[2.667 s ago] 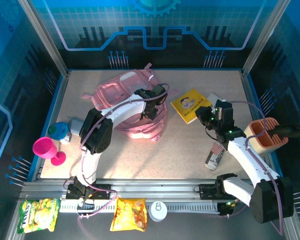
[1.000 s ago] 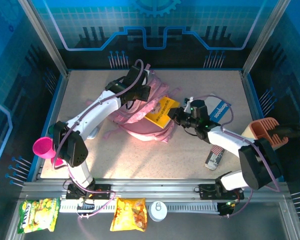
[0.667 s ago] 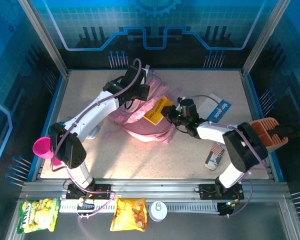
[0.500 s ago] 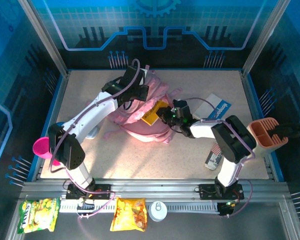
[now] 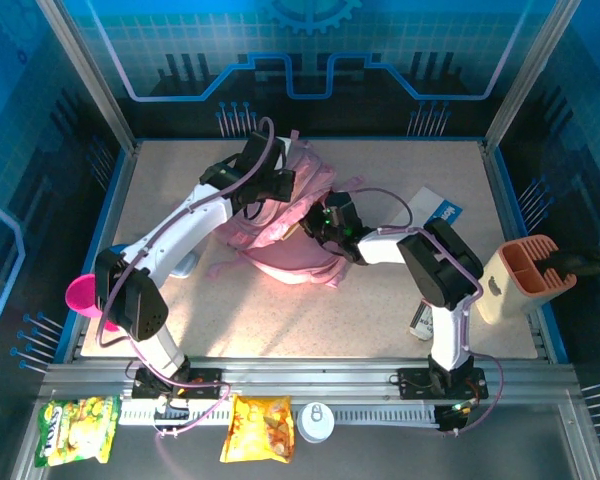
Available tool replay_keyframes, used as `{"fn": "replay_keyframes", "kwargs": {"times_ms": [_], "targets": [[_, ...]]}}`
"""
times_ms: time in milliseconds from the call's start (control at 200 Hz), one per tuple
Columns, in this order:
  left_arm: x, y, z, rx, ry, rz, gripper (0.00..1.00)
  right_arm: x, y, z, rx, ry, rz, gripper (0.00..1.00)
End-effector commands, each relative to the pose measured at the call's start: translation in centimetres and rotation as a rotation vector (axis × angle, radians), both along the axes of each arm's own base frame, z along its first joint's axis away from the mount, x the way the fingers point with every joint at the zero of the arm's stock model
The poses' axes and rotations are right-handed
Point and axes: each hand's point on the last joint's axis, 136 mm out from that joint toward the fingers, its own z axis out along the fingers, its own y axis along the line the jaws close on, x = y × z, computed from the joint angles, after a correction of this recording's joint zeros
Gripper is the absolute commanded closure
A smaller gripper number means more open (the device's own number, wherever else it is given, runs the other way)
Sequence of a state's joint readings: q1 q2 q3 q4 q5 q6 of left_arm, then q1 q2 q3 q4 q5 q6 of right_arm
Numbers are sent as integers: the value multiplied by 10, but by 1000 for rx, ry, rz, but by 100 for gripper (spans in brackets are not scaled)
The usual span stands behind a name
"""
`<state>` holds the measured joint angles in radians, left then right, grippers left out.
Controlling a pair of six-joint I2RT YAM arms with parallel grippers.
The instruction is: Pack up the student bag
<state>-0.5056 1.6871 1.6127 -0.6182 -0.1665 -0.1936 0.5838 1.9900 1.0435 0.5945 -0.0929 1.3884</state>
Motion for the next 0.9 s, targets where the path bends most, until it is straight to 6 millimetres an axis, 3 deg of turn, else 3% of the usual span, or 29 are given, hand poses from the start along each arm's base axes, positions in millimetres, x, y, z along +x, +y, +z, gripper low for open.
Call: {"fn": "replay_keyframes", "kwargs": {"times_ms": [0, 205, 340, 520, 630, 740, 820, 895], "targets": [[-1, -3, 56, -142, -127, 5, 100, 15, 2, 1, -8, -22, -60, 100], [-1, 4, 53, -152, -111, 24, 100, 17, 10, 4, -26, -48, -38, 99], [3, 13, 45, -140, -91, 62, 100, 9, 19, 1, -13, -30, 27, 82], [9, 23, 31, -146, -57, 99, 100, -11, 16, -1, -39, 17, 93, 51], [12, 30, 20, -137, -39, 120, 100, -29, 4, 10, -71, 14, 116, 41], [15, 41, 5, -117, -14, 144, 100, -46, -16, 27, -104, -24, 116, 39], [15, 50, -5, -101, 3, 159, 100, -54, -36, 40, -150, -62, 85, 38], [13, 57, -13, -93, 16, 165, 100, -67, -61, 39, -231, -63, 55, 35]]}}
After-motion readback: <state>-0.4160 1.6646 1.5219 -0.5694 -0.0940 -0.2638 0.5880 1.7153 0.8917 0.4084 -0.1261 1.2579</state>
